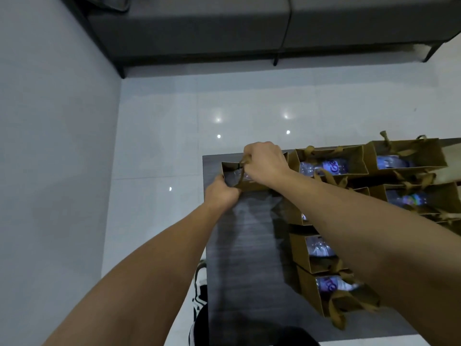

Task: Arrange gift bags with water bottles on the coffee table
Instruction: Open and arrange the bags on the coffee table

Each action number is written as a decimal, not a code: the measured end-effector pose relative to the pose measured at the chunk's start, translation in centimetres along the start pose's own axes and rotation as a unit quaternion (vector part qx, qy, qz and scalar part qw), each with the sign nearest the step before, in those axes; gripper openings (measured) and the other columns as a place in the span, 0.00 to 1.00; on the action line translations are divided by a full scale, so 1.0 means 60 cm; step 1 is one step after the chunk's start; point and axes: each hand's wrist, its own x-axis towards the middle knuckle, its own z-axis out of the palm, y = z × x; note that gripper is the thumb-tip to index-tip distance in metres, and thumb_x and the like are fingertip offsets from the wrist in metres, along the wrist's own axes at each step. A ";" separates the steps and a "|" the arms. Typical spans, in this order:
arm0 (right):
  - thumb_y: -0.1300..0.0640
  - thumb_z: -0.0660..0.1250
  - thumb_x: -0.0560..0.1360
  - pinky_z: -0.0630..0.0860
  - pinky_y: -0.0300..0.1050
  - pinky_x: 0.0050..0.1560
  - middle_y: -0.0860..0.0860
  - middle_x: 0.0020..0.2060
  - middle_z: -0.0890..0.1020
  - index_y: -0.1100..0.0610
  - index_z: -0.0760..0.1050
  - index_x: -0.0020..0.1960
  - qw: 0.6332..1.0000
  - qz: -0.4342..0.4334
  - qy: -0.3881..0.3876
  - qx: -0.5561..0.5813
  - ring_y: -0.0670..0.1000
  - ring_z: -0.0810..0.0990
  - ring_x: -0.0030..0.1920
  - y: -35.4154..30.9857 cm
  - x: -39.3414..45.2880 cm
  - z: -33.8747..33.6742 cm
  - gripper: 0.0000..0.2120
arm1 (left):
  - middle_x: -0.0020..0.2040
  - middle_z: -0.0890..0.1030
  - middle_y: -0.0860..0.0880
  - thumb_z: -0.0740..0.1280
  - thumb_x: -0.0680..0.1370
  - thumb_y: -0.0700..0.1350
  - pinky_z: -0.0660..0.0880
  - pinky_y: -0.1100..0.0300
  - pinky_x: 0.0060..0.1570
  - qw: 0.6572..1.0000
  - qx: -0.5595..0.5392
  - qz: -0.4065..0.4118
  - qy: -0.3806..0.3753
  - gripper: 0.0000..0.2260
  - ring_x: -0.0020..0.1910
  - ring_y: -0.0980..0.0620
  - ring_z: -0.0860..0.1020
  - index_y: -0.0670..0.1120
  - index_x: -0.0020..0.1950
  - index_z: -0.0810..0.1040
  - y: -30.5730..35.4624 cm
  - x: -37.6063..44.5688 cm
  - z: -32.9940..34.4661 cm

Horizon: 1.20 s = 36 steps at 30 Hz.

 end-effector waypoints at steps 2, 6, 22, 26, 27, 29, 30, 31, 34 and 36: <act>0.63 0.66 0.74 0.61 0.39 0.31 0.49 0.35 0.73 0.52 0.73 0.42 1.000 0.003 0.003 -0.005 0.52 0.72 0.39 -0.001 0.008 -0.006 0.07 | 0.62 0.78 0.46 0.70 0.76 0.43 0.77 0.49 0.62 1.000 0.002 0.004 0.010 0.25 0.60 0.42 0.77 0.49 0.72 0.69 0.004 0.007 -0.001; 0.64 0.65 0.74 0.65 0.41 0.34 0.49 0.34 0.73 0.54 0.73 0.43 1.000 0.017 0.002 -0.002 0.53 0.73 0.40 0.001 0.020 -0.005 0.06 | 0.64 0.78 0.47 0.71 0.76 0.44 0.76 0.48 0.63 1.000 0.009 0.009 0.009 0.26 0.61 0.42 0.77 0.50 0.73 0.68 0.007 0.023 -0.004; 0.53 0.70 0.76 0.71 0.55 0.65 0.54 0.69 0.74 0.51 0.67 0.76 0.998 0.065 0.018 0.010 0.59 0.70 0.68 0.030 -0.070 -0.017 0.30 | 0.62 0.79 0.44 0.68 0.79 0.45 0.76 0.53 0.58 0.994 0.074 0.066 0.054 0.20 0.58 0.43 0.77 0.47 0.71 0.72 0.051 -0.079 -0.043; 0.55 0.69 0.74 0.72 0.53 0.59 0.54 0.61 0.77 0.50 0.73 0.70 0.997 0.064 0.032 0.020 0.59 0.73 0.63 0.034 -0.140 -0.061 0.24 | 0.61 0.78 0.45 0.68 0.79 0.43 0.77 0.54 0.57 0.986 0.107 0.104 0.076 0.20 0.56 0.44 0.78 0.46 0.71 0.72 0.098 -0.157 -0.065; 0.55 0.69 0.74 0.72 0.52 0.57 0.54 0.59 0.78 0.50 0.74 0.68 0.997 0.064 0.037 0.020 0.59 0.73 0.62 0.034 -0.160 -0.075 0.22 | 0.60 0.78 0.46 0.69 0.79 0.43 0.78 0.54 0.56 0.983 0.118 0.114 0.083 0.20 0.54 0.45 0.77 0.46 0.70 0.72 0.111 -0.179 -0.070; 0.53 0.68 0.75 0.71 0.53 0.60 0.54 0.63 0.77 0.50 0.72 0.71 0.997 0.069 0.041 0.020 0.59 0.72 0.64 0.033 -0.204 -0.106 0.24 | 0.60 0.77 0.44 0.69 0.78 0.43 0.77 0.54 0.54 0.974 0.153 0.135 0.095 0.22 0.54 0.45 0.77 0.45 0.71 0.70 0.135 -0.226 -0.077; 0.52 0.68 0.76 0.70 0.53 0.63 0.54 0.66 0.76 0.50 0.69 0.74 0.996 0.071 0.047 0.020 0.59 0.71 0.66 0.032 -0.226 -0.122 0.27 | 0.62 0.77 0.44 0.69 0.78 0.44 0.77 0.54 0.55 0.969 0.171 0.149 0.101 0.24 0.56 0.44 0.77 0.45 0.73 0.69 0.147 -0.248 -0.080; 0.52 0.68 0.76 0.70 0.54 0.65 0.54 0.68 0.74 0.50 0.67 0.76 0.995 0.074 0.057 0.020 0.59 0.70 0.67 0.031 -0.249 -0.139 0.29 | 0.64 0.76 0.43 0.69 0.78 0.45 0.77 0.53 0.57 0.963 0.189 0.164 0.104 0.26 0.59 0.43 0.77 0.46 0.75 0.68 0.161 -0.271 -0.084; 0.52 0.68 0.77 0.70 0.54 0.65 0.54 0.69 0.74 0.49 0.65 0.78 0.991 0.086 0.095 0.030 0.59 0.69 0.68 0.028 -0.309 -0.187 0.30 | 0.72 0.72 0.43 0.68 0.78 0.45 0.74 0.52 0.62 0.943 0.227 0.218 0.107 0.29 0.67 0.42 0.73 0.46 0.78 0.65 0.201 -0.331 -0.088; 0.53 0.68 0.77 0.70 0.55 0.65 0.53 0.69 0.74 0.49 0.64 0.78 0.986 0.103 0.130 0.029 0.58 0.69 0.68 0.022 -0.352 -0.211 0.30 | 0.75 0.70 0.44 0.67 0.79 0.46 0.71 0.52 0.65 0.928 0.245 0.262 0.105 0.28 0.71 0.42 0.70 0.46 0.79 0.64 0.224 -0.367 -0.085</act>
